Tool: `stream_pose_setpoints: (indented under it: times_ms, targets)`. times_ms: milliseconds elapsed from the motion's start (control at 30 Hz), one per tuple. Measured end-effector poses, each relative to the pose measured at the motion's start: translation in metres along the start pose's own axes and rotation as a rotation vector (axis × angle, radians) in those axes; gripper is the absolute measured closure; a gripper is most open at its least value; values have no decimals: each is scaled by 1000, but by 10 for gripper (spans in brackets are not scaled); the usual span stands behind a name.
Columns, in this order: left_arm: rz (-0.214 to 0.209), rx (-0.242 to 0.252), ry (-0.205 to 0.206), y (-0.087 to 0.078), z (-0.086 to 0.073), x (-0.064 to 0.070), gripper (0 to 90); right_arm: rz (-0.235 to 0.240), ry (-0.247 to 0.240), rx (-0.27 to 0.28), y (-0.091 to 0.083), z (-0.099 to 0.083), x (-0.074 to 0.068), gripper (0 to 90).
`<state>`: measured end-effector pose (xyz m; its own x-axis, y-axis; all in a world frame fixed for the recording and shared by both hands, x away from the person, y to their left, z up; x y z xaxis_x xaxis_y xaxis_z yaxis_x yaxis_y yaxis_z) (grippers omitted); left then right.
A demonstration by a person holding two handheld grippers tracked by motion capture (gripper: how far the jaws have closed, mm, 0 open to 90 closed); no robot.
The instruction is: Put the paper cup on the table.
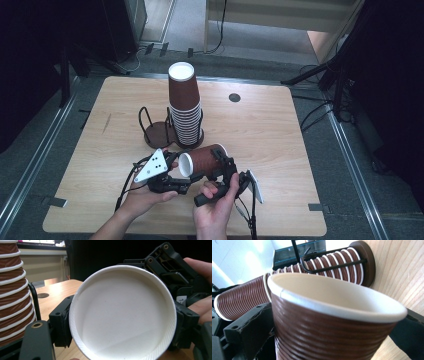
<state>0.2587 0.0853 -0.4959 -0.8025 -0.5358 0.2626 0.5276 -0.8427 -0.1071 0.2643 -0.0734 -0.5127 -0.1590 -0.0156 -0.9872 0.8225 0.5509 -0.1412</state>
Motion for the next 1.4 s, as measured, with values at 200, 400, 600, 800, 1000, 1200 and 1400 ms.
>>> stream_pose_setpoints:
  times_ms: [200, 400, 600, 800, 1000, 1200, 1400]
  targets:
    - [0, 11, 0, -1, 1, 0, 230, 49, 20, -16, 3, 2, 2, 49]
    - [3, 21, -14, -3, 2, -1, 219, 72, 22, -24, 3, 0, 1, 87]
    - [-12, 52, -76, -7, 1, -2, 124, 99, -11, -14, 3, -1, -3, 98]
    - [13, 62, -94, -13, 5, -2, 5, 96, -63, 4, 3, 0, -6, 99]
    - [59, 49, -94, -20, 3, -5, 5, 97, -140, 48, 1, 2, -14, 101]
    - [122, 29, -76, -23, -2, -7, 5, 101, -211, 76, -1, 5, -21, 101]
    - [131, 20, -124, -34, -7, -15, 4, 93, -258, 99, -2, 7, -23, 101]
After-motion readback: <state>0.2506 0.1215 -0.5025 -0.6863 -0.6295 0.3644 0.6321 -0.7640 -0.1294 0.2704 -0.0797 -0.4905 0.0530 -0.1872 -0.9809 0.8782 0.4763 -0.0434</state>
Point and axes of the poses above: each handheld gripper's, and its own axes: y roughly forward along the jaws, z roughly out of its top, x roughly to its right, the point moved 4 cm from there along y, roughly forward along the jaws, and after that the axes turned 10 degrees about -y, right-handed, at the moved point
